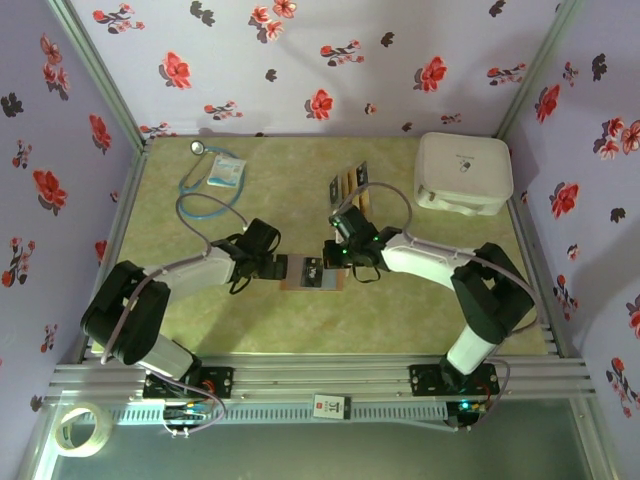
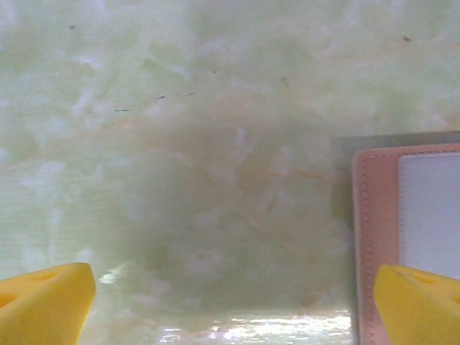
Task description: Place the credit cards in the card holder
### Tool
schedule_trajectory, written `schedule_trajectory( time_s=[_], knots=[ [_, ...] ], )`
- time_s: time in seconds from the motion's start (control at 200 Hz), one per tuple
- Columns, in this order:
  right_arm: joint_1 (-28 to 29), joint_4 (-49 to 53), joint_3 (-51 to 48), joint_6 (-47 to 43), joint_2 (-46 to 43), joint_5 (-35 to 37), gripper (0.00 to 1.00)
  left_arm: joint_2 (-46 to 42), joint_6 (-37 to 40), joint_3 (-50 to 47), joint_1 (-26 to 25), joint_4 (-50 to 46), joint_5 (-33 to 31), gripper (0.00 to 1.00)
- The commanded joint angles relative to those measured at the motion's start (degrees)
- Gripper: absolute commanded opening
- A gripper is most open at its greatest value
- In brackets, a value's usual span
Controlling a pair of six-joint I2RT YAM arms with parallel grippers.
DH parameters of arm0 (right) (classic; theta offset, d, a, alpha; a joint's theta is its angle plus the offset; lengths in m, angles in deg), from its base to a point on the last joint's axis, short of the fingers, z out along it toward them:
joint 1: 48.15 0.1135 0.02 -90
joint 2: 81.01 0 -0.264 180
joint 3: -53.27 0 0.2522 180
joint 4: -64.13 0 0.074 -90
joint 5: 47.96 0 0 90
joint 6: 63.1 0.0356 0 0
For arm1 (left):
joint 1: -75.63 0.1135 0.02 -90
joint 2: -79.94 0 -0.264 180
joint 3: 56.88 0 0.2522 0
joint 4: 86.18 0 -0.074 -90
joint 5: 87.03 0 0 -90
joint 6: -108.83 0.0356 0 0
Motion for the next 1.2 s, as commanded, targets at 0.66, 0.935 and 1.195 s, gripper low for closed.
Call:
schedule_trajectory(
  time_s=[0.66,0.935,1.195],
  knots=[
    [3.68,6.52,6.36,-1.95,9.85,3.63,0.00,4.87,0.37,1.61,0.59,-3.24,-3.07,1.00],
    [4.33,6.57,8.29,-1.69,11.15,2.84,0.00,6.20,0.71,1.55,0.50,-2.04,-1.75,1.00],
    [4.72,6.23,9.76,-1.21,12.06,1.95,0.00,6.47,0.76,1.06,0.50,-1.09,-1.05,1.00]
  ],
)
